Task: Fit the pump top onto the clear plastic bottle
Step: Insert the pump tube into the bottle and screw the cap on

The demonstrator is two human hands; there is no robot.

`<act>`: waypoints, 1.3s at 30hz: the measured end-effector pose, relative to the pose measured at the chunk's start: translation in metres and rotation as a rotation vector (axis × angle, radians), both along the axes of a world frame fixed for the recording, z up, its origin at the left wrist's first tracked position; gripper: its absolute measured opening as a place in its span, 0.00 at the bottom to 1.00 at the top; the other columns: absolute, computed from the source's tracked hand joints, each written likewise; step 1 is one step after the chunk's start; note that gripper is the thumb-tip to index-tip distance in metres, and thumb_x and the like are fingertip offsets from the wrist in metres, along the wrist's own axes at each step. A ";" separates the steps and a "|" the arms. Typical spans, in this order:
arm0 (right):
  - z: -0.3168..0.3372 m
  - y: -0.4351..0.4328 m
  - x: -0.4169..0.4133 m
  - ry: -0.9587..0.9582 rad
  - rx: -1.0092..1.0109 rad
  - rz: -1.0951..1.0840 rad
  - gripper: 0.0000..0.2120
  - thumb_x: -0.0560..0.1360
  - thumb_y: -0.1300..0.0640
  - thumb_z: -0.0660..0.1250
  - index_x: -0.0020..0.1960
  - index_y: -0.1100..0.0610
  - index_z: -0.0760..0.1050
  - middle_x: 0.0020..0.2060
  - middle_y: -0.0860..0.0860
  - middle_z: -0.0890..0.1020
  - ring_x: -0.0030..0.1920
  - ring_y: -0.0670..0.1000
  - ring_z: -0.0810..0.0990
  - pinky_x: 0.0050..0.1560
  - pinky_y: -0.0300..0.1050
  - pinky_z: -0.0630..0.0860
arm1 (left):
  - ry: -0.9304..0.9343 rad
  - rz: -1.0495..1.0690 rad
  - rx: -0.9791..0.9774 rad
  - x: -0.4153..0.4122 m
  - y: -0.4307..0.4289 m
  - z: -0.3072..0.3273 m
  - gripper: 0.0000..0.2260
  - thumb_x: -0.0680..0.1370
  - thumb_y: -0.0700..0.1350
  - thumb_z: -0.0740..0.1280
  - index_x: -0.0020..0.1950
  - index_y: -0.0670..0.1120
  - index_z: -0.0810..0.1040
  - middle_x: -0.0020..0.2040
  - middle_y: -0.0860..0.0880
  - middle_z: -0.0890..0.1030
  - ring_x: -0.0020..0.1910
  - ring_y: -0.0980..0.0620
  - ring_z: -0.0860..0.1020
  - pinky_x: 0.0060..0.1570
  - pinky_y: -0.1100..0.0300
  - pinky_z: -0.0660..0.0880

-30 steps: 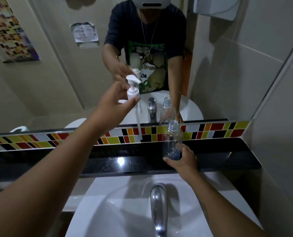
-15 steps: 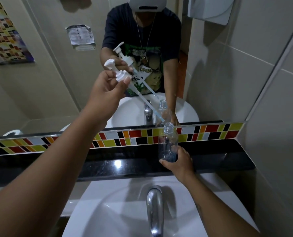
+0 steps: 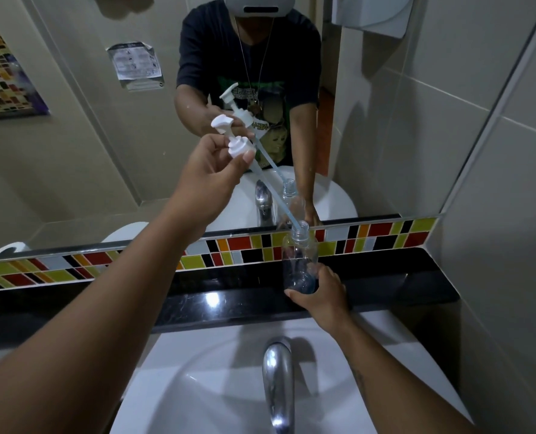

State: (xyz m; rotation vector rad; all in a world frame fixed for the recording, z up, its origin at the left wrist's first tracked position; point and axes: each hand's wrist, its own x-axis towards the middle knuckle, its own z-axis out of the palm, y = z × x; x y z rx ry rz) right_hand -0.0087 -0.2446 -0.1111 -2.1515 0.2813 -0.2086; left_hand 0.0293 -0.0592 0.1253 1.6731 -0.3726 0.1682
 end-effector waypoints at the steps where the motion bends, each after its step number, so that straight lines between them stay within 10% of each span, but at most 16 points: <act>1: 0.000 0.000 0.000 -0.004 0.004 -0.004 0.28 0.58 0.43 0.79 0.54 0.52 0.75 0.48 0.47 0.76 0.53 0.53 0.76 0.55 0.54 0.76 | -0.001 -0.014 0.016 0.000 -0.004 -0.002 0.05 0.82 0.42 0.68 0.54 0.49 0.73 0.51 0.51 0.86 0.50 0.57 0.83 0.47 0.64 0.77; 6: -0.001 0.000 0.000 -0.020 0.020 -0.014 0.28 0.57 0.44 0.80 0.53 0.51 0.75 0.47 0.47 0.76 0.52 0.53 0.77 0.54 0.54 0.77 | -0.028 -0.061 0.274 -0.003 -0.025 -0.021 0.10 0.79 0.48 0.73 0.56 0.51 0.74 0.50 0.52 0.83 0.49 0.53 0.82 0.51 0.59 0.76; 10: -0.001 0.001 0.000 -0.042 0.015 -0.013 0.28 0.57 0.45 0.80 0.52 0.53 0.76 0.46 0.48 0.76 0.52 0.54 0.77 0.53 0.55 0.77 | -0.016 -0.086 0.352 -0.003 -0.035 -0.037 0.10 0.77 0.47 0.75 0.55 0.51 0.78 0.48 0.56 0.82 0.48 0.66 0.80 0.45 0.74 0.73; 21: -0.003 0.000 0.000 -0.080 -0.015 -0.007 0.26 0.58 0.46 0.80 0.51 0.54 0.75 0.47 0.50 0.79 0.51 0.54 0.77 0.53 0.55 0.76 | 0.059 -0.153 0.299 0.006 -0.043 -0.057 0.08 0.77 0.45 0.75 0.51 0.56 0.78 0.42 0.58 0.83 0.43 0.69 0.80 0.41 0.76 0.73; 27: -0.005 -0.002 0.001 -0.065 -0.015 0.018 0.27 0.60 0.43 0.78 0.53 0.54 0.75 0.49 0.50 0.78 0.53 0.54 0.75 0.55 0.56 0.74 | 0.101 -0.165 0.350 0.010 -0.041 -0.075 0.10 0.76 0.46 0.76 0.54 0.51 0.81 0.48 0.52 0.85 0.54 0.52 0.83 0.57 0.57 0.78; 34: -0.004 -0.002 0.001 -0.052 -0.024 0.011 0.27 0.60 0.44 0.78 0.53 0.54 0.75 0.50 0.50 0.78 0.53 0.53 0.74 0.56 0.53 0.73 | 0.179 -0.208 0.279 0.009 -0.040 -0.088 0.10 0.76 0.41 0.75 0.55 0.48 0.80 0.48 0.52 0.87 0.47 0.62 0.84 0.48 0.69 0.78; 39: -0.004 0.000 0.003 -0.049 -0.049 -0.003 0.27 0.60 0.43 0.79 0.52 0.54 0.75 0.49 0.49 0.78 0.52 0.53 0.74 0.55 0.52 0.72 | 0.199 -0.229 0.280 0.011 -0.038 -0.095 0.10 0.75 0.42 0.77 0.53 0.50 0.80 0.52 0.47 0.88 0.55 0.47 0.85 0.61 0.43 0.80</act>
